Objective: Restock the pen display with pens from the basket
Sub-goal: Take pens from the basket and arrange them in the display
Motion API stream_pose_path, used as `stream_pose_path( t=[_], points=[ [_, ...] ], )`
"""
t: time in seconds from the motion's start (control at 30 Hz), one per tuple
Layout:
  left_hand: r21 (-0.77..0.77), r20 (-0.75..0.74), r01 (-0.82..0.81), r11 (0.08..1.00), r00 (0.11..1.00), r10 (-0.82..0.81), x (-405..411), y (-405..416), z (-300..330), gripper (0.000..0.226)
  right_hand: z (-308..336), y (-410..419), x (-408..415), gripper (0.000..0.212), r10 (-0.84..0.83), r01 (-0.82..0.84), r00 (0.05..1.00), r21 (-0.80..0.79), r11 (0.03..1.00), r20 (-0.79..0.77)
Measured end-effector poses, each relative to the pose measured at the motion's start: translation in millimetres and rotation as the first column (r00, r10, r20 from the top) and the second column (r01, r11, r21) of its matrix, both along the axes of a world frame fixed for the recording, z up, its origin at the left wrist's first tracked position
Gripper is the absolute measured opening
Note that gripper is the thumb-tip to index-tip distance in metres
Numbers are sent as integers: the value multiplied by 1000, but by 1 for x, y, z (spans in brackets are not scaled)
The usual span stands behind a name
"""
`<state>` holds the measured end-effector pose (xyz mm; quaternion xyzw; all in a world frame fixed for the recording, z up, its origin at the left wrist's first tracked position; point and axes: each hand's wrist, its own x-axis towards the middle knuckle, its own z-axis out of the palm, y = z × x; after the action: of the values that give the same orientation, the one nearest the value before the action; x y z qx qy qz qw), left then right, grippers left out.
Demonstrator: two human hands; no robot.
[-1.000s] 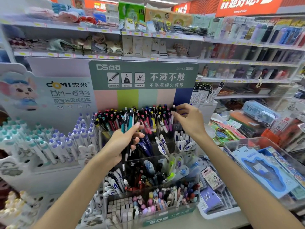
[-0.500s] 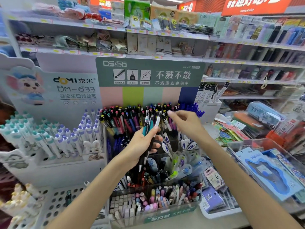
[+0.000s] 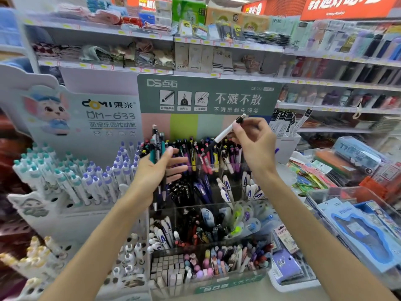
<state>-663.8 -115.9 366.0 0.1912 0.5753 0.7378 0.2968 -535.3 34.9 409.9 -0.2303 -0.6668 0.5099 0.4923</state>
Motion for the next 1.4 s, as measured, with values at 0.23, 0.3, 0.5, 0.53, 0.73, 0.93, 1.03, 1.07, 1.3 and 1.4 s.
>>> stream_pose_path(
  t=[0.23,0.3,0.5,0.53,0.73,0.93,1.03,1.07,1.3,1.4],
  points=[
    [-23,6,-100,995,995,100,-13,-16,1,19,-29,-10,-39,32,-94,-88,950,545,834,297],
    [-26,13,-108,994,994,108,-15,-19,-3,19,-35,-8,-45,29,-166,-178,889,656,734,427],
    [-64,12,-117,991,993,118,-21,-28,-8,19,-28,3,-55,18,-400,-132,813,802,582,423],
    [-74,14,-117,990,993,118,-21,-28,-8,19,-26,3,-57,18,-377,-180,802,790,586,463],
    [-136,1,-63,989,998,64,-15,-24,-4,17,-18,0,-64,19,-353,-277,760,765,582,545],
    [-173,-23,78,982,996,-84,-3,-21,-7,18,-16,0,-65,19,-293,-341,751,727,596,592],
    [-177,-58,142,974,986,-155,6,-17,-8,17,-18,4,-62,26,-352,-300,727,733,611,590],
    [-175,-61,156,972,984,-169,9,-16,-8,16,-20,3,-58,29,-344,-283,740,732,620,578],
    [-195,-98,272,942,950,-295,20,-5,-9,17,-20,-26,-14,22,141,-271,830,169,947,540],
    [-198,-115,318,927,932,-344,31,3,-10,20,-27,-25,4,16,245,-271,833,-21,962,496]
  ],
)
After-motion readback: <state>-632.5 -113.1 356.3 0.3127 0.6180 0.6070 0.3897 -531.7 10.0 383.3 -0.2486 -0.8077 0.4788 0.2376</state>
